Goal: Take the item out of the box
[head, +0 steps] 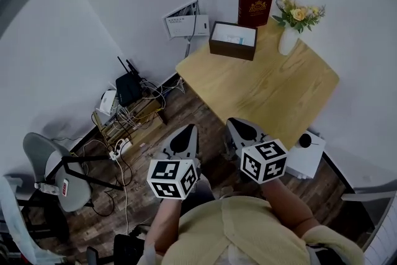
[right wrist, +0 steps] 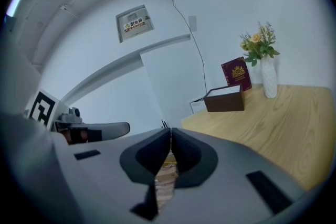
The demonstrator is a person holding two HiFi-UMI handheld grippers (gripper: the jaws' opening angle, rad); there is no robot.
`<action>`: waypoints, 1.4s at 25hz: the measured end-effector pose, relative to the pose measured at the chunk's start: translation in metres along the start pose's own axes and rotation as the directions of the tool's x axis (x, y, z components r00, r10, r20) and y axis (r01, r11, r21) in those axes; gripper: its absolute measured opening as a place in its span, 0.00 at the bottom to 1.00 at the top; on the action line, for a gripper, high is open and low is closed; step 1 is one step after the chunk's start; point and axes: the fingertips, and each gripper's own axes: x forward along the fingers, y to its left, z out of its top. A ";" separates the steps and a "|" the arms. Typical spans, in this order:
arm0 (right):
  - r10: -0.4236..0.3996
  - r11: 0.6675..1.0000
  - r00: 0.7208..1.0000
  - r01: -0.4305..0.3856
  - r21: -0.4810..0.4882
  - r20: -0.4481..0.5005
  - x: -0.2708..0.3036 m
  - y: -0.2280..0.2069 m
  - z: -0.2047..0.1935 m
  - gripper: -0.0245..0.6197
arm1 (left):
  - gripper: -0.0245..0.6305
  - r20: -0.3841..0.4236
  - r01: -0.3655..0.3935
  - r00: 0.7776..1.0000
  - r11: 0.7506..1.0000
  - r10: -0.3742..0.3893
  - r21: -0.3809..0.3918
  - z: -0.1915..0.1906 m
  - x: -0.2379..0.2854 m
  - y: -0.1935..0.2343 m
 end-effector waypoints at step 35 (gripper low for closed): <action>-0.274 0.959 0.962 0.274 0.075 -0.012 0.187 -0.021 0.055 0.09 | 0.08 -0.133 0.301 0.947 0.952 -0.291 0.063 0.063 0.135 0.151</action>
